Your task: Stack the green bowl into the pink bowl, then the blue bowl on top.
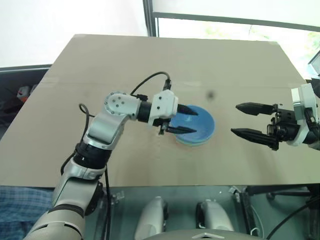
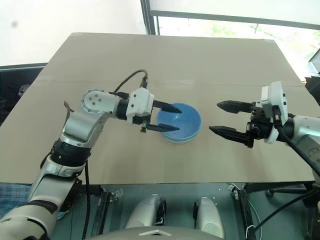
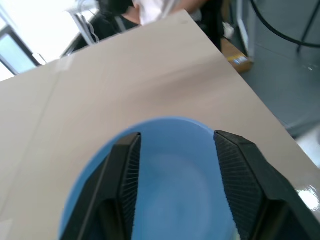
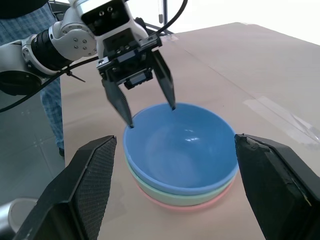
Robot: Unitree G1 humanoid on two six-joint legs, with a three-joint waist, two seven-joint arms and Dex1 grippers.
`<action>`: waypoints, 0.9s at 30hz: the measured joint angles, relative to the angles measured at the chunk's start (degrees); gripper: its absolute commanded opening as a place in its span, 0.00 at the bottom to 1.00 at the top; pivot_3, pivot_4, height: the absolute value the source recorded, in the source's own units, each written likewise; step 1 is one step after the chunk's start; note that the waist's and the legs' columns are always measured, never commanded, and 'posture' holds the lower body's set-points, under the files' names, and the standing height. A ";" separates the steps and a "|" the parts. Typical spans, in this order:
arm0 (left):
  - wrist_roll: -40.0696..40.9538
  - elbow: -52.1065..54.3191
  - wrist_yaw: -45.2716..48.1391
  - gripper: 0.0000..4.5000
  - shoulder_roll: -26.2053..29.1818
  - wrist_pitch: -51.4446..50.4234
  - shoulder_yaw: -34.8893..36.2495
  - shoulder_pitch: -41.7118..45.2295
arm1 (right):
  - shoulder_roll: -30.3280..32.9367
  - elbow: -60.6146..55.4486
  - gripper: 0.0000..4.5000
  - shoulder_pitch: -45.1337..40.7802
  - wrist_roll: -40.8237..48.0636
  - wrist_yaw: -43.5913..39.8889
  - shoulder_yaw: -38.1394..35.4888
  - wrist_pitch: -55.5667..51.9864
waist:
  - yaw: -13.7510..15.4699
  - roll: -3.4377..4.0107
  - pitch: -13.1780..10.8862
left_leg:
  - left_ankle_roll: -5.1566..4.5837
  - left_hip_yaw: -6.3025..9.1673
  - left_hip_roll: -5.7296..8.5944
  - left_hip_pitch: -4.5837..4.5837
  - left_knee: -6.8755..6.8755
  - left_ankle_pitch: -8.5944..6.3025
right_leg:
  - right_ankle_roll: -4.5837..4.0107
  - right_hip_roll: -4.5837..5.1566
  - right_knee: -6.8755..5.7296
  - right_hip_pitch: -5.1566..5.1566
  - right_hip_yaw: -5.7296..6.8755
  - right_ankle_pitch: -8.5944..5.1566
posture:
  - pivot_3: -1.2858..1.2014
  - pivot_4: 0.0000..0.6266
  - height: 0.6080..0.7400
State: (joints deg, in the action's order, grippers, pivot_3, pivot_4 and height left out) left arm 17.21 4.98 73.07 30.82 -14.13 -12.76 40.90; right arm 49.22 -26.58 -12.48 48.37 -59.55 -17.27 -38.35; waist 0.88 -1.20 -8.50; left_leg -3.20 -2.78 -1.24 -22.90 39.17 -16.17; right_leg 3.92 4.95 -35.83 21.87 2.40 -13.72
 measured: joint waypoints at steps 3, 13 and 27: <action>2.67 -0.05 -2.41 0.51 -0.19 -3.83 2.99 -0.16 | 0.00 -0.12 0.88 1.18 -0.18 -0.04 0.00 0.29 | -0.03 0.00 0.00 | 0.00 0.01 -0.02 0.00 -0.02 0.00 | 0.00 0.00 0.00 0.00 0.00 0.00 | 0.52 0.24 1.00; 6.06 1.19 -11.92 0.51 7.36 -14.32 15.27 -16.98 | 0.10 0.91 0.88 9.99 -5.21 -1.35 -1.23 5.33 | 0.02 0.02 0.00 | 0.01 0.00 -0.03 0.05 -0.05 0.00 | 0.00 0.04 0.01 -0.01 0.00 -0.01 | 0.52 0.24 1.00; 7.78 8.05 -17.46 0.51 10.27 -13.69 25.33 -33.53 | -1.48 13.21 0.88 13.43 -14.09 -7.45 0.65 18.15 | 0.00 0.03 0.00 | 0.04 -0.01 -0.03 0.15 -0.04 0.00 | -0.02 0.08 0.01 -0.07 -0.01 -0.01 | 0.52 0.24 1.00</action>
State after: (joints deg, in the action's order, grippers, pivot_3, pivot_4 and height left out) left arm 24.99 13.02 55.61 41.09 -27.82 12.57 7.37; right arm 47.74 -13.37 0.95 34.28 -67.01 -16.62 -20.20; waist 0.88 -1.17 -8.50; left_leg -3.16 -2.79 -1.28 -22.75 39.13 -16.18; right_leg 3.90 5.04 -35.82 21.79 2.39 -13.73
